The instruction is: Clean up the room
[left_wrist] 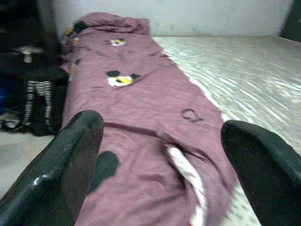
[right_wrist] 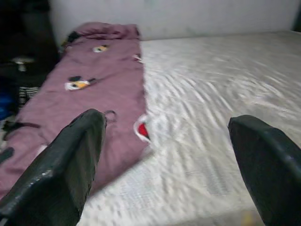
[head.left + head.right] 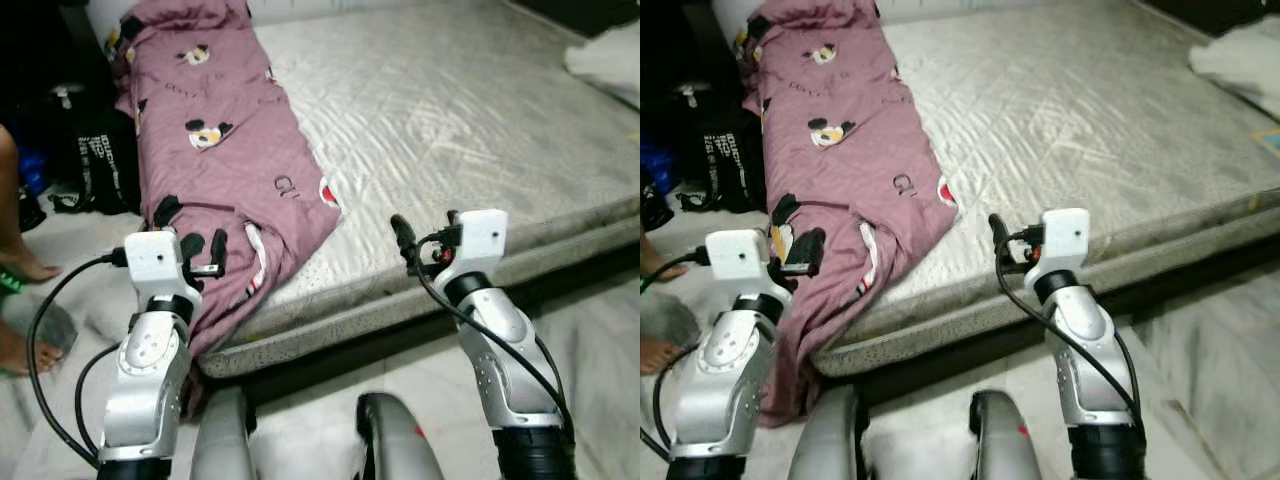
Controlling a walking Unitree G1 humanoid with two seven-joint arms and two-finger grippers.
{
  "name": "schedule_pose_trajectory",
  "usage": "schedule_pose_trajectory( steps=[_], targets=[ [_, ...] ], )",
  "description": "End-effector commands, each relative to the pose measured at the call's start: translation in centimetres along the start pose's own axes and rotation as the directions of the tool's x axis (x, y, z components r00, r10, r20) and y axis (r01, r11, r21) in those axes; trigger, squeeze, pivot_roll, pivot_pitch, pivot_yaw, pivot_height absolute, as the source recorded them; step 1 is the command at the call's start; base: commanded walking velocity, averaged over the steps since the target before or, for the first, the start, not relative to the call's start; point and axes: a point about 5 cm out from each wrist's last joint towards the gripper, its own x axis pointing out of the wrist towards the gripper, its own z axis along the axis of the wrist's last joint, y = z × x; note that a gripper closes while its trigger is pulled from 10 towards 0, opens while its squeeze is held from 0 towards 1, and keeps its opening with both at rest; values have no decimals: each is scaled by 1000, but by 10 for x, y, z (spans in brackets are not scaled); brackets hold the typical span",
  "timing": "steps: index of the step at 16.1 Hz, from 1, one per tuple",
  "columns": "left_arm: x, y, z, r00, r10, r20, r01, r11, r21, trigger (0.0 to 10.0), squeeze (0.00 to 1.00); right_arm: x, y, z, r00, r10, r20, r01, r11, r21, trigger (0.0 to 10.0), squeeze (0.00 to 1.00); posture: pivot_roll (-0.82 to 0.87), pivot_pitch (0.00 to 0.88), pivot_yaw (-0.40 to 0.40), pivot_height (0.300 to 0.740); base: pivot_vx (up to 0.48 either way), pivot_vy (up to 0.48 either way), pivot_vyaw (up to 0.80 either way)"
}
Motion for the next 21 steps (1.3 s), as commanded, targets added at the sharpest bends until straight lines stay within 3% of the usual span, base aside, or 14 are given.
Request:
schedule_pose_trajectory(
  steps=[1,14,19,21],
  targets=[
    [-2,13,-1,999,37,-14,-37,999,14,10000,0,4,13,5,999,45,26,-45,999,10,10000,0,-86,45,1,590,266,0,606],
    [2,14,-2,998,61,-15,-61,998,10,10000,0,6,10,1,999,39,-1,-39,999,13,10000,0,-92,46,-4,590,107,0,0],
    [6,17,-2,994,111,-17,-111,994,-2,10000,0,-7,6,-3,997,55,-45,-55,998,13,10000,0,-112,96,-33,590,0,0,0],
    [18,19,-14,987,150,-57,-152,987,-45,10000,0,-13,-3,0,998,17,-56,-18,1000,-9,10000,0,-148,132,-33,566,0,0,0]
  ],
)
